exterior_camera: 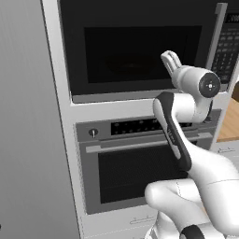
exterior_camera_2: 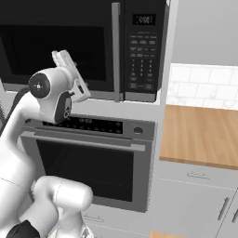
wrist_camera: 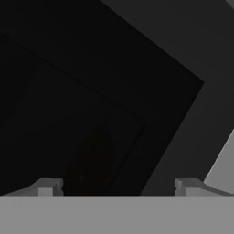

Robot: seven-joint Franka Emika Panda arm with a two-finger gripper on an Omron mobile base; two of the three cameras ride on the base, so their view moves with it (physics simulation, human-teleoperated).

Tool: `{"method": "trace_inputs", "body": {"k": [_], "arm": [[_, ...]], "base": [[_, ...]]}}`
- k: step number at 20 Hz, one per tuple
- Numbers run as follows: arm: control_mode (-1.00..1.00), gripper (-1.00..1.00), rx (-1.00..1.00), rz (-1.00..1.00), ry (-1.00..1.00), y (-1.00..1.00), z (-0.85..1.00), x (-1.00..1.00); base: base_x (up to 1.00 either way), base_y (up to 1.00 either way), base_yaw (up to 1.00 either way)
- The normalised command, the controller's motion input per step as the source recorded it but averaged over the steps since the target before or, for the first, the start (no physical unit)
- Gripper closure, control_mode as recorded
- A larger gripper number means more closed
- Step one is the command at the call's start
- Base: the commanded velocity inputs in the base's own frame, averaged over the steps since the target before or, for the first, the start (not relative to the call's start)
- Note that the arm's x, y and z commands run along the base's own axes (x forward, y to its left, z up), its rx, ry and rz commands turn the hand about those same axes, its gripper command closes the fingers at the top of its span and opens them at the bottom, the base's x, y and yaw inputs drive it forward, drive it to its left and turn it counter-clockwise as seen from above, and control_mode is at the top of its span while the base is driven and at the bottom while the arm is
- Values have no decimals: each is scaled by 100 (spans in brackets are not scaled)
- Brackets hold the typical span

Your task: Open the microwave, place the bowl with waffle inside the microwave, then close the microwave door and turn it on.

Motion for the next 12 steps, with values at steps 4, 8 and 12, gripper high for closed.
{"method": "trace_inputs", "body": {"k": [4, 8, 12], "arm": [[-100, -100, 0, 2, 0, 0, 0, 30], [-100, -100, 0, 0, 0, 0, 0, 25], [-100, -100, -1, 0, 0, -9, 10, -33]], "base": [[0, 0, 0], [0, 0, 0], [0, 0, 0]]}}
